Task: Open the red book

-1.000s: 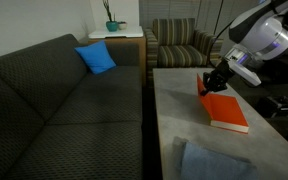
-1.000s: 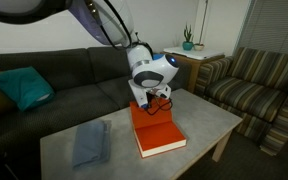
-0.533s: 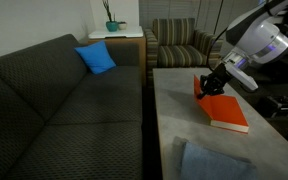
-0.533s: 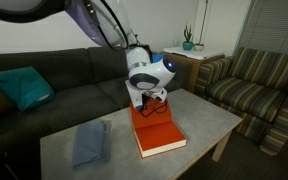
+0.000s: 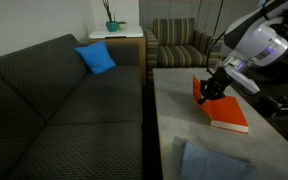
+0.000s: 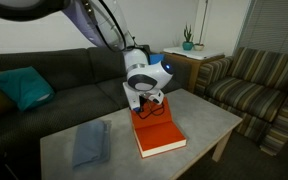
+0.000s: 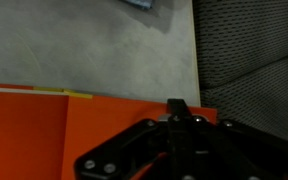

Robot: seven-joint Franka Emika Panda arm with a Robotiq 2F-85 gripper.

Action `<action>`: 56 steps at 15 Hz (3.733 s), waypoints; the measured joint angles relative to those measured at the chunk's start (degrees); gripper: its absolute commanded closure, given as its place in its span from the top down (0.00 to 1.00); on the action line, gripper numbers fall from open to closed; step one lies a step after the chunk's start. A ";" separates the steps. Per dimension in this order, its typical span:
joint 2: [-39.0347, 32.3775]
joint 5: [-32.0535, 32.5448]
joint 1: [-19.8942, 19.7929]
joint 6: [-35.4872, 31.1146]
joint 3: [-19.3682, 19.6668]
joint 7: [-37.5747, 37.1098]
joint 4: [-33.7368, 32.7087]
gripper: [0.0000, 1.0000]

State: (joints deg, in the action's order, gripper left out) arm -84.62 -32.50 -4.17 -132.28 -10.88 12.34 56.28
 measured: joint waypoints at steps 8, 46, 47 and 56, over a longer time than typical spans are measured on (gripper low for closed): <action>0.00 0.00 0.04 0.05 0.04 0.00 0.00 0.00; -0.03 6.91 2.89 6.88 -1.98 -11.71 1.53 0.00; -0.03 7.31 3.65 6.97 -1.99 -11.71 1.52 0.00; 0.15 12.38 7.74 8.75 -1.96 -11.71 -0.34 0.00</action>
State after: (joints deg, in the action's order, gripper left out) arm -84.47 -20.12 3.57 -123.52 -12.84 0.63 55.94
